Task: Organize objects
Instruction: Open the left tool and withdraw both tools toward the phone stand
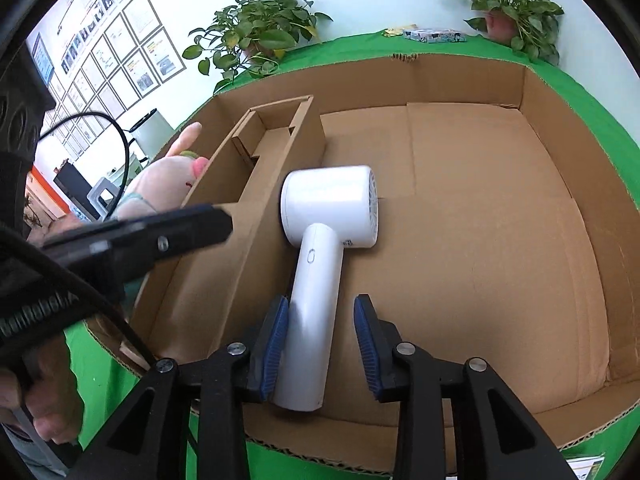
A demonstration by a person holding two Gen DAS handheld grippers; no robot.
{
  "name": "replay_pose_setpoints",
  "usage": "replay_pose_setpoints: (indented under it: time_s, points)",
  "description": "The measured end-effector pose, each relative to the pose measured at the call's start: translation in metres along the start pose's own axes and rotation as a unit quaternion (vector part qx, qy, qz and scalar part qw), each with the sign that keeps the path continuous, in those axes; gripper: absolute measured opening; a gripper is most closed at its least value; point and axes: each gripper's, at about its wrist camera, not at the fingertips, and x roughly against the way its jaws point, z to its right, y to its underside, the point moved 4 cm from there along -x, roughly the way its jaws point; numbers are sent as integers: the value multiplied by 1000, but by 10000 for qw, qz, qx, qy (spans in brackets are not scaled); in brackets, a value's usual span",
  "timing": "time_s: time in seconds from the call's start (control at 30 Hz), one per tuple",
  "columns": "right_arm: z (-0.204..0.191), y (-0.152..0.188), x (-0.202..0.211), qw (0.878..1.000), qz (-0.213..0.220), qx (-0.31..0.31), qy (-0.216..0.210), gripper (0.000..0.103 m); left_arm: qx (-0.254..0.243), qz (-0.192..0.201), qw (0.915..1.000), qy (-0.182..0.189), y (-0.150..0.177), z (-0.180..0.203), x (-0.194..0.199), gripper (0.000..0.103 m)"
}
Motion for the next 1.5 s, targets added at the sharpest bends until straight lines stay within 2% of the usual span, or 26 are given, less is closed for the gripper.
replay_pose_setpoints:
  time_s: [0.13,0.2,0.27,0.3,0.33,0.37,0.4,0.43,0.47,0.53,0.6,0.77,0.9,1.03,1.1,1.27,1.4,1.5]
  points:
    - [1,4,11,9999,61,-120,53,33,16,123,9999,-68,6,-2,9,6]
    - [2,11,23,9995,181,-186,163,34,-6,619,9980,-104,8,4,30,6]
    - [3,19,35,9983,326,-130,472,38,-114,1278,9917,-120,13,15,60,7]
    - [2,23,43,9964,433,-26,735,52,-177,1578,9871,-197,18,21,76,10]
    - [1,27,51,9943,537,37,921,61,-234,1771,9835,-291,24,27,86,20]
    - [0,33,60,9928,642,70,1008,75,-305,1974,9789,-442,33,35,98,38]
    - [-2,39,71,9913,763,111,1070,79,-326,2084,9760,-534,39,39,104,50]
    - [-4,44,81,9894,872,168,1151,79,-321,2176,9736,-618,44,43,110,71]
    - [-5,48,91,9871,976,223,1250,82,-284,2263,9712,-686,51,46,115,78]
    - [-7,58,115,9825,1197,263,1405,89,-206,2429,9670,-741,65,52,124,78]
    - [-9,66,140,9775,1448,272,1507,90,-82,2549,9630,-877,73,57,132,78]
    - [-11,90,185,9678,1797,329,1735,93,162,2510,9624,-1030,94,63,149,78]
    - [-10,108,213,9687,1889,275,1585,95,118,2500,9605,-1220,111,74,162,78]
    - [-17,119,234,9696,2033,364,1312,95,132,2537,9595,-1220,120,84,173,78]
    - [-22,124,241,9686,2102,464,1245,102,99,2555,9582,-1284,123,88,175,78]
    - [-22,134,253,9695,2131,490,1104,102,165,2577,9574,-1289,123,89,173,79]
    - [-11,138,248,9718,2107,310,1008,102,172,2545,9559,-1459,124,84,165,79]
    - [-10,141,231,9777,1941,338,729,102,202,2359,9599,-1499,128,74,154,79]
